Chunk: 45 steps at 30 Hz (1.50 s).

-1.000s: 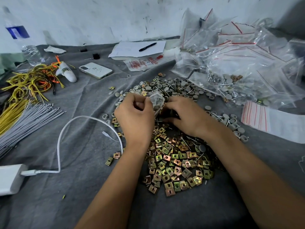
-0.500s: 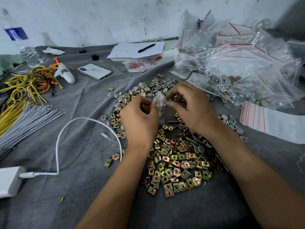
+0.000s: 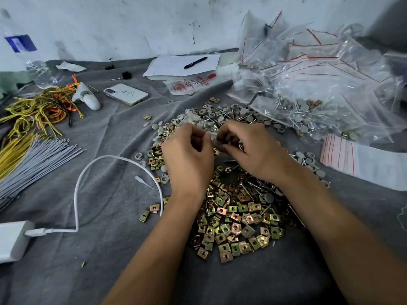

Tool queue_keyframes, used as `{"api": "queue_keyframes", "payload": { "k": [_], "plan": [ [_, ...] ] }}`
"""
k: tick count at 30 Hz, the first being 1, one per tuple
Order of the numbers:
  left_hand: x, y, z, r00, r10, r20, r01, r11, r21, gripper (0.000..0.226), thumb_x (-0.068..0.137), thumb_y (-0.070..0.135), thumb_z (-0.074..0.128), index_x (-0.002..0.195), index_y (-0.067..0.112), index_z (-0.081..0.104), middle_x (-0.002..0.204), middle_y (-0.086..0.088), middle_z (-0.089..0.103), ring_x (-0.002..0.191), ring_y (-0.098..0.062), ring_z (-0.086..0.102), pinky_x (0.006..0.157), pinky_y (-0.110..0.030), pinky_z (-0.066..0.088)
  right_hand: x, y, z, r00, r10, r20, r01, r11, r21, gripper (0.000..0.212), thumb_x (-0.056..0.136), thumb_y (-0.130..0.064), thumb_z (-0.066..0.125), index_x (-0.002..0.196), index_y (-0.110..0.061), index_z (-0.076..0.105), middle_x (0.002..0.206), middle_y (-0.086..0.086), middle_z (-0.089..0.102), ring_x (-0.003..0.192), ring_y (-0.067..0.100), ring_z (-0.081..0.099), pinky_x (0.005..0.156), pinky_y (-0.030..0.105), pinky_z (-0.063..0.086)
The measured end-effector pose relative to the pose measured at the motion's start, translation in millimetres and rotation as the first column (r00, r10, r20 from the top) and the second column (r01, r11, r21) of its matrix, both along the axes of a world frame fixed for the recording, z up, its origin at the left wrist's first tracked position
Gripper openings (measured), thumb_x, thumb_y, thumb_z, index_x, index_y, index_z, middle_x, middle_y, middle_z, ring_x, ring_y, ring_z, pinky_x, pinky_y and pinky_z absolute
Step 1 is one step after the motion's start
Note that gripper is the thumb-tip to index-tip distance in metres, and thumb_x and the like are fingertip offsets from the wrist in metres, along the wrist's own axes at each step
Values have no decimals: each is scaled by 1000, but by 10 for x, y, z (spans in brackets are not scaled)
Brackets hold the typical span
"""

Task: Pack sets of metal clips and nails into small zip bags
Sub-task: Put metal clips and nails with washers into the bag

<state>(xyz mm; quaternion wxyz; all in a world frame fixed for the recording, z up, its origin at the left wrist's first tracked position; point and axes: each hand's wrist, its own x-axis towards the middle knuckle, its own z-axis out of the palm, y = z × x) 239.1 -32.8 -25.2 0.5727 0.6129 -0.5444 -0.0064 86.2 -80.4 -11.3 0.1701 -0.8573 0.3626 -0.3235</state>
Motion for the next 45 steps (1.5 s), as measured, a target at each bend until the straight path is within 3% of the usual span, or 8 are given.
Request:
{"api": "queue_keyframes", "payload": {
  "k": [9,12,15,22,28,31,38,45],
  "plan": [
    [-7,8,-1,1000,-15,-15,16,999,39,13,88,10,74,79,18,68,68,12,62,61,-3,58,56,-23,48,-56,-60,27,960,-193,204,212,974,-75,9,91,-15,75,99,-15,73,87,-7,71,78,3,65,72,18,53],
    [-15,18,6,1000,-26,-15,27,998,54,16,88,9,74,79,19,67,68,14,61,60,-3,57,55,-20,46,-132,-153,-34,932,-357,-67,348,930,-116,17,93,-19,72,110,-18,73,108,0,70,100,14,57,85,30,47],
    [-12,23,12,1000,-24,-10,25,998,62,17,88,8,74,78,20,67,67,15,61,59,-3,57,54,-16,43,-142,-186,-82,883,-357,-305,352,933,-74,24,97,-23,67,121,-19,72,122,4,61,118,26,51,99,42,48],
    [-12,27,15,1000,-21,-3,22,995,96,14,88,9,74,78,18,69,67,13,62,59,-3,57,54,-10,39,-164,-173,-60,928,-297,-224,302,953,-15,11,95,-22,71,105,-19,74,110,1,68,104,18,60,91,33,49],
    [-16,16,19,1000,-21,-13,22,996,91,14,87,8,75,77,17,69,67,12,62,59,-3,57,55,-13,41,-105,-60,69,982,-64,179,85,990,-109,12,91,-16,76,103,-14,77,96,-7,71,89,1,63,78,11,46],
    [-14,0,7,999,-19,-44,22,996,83,13,88,9,74,78,15,69,67,11,63,59,-5,59,55,-23,46,-48,-7,62,991,20,129,-5,994,-111,14,88,-15,80,102,-12,79,93,-3,73,86,5,66,77,17,51],
    [-17,-5,10,995,-11,-98,19,997,77,15,89,10,74,78,18,68,65,12,63,63,-7,61,55,-22,47,-54,-1,66,993,-1,119,14,994,-107,17,84,-12,83,100,-14,80,93,-3,76,82,3,68,76,11,51],
    [-19,8,15,992,-10,-125,20,996,85,16,90,10,74,78,18,68,64,12,62,65,-8,61,51,-16,43,-106,-65,29,975,-175,139,187,979,-80,11,88,-20,79,99,-18,79,88,-8,74,76,-4,64,70,10,50]
  ]
}}
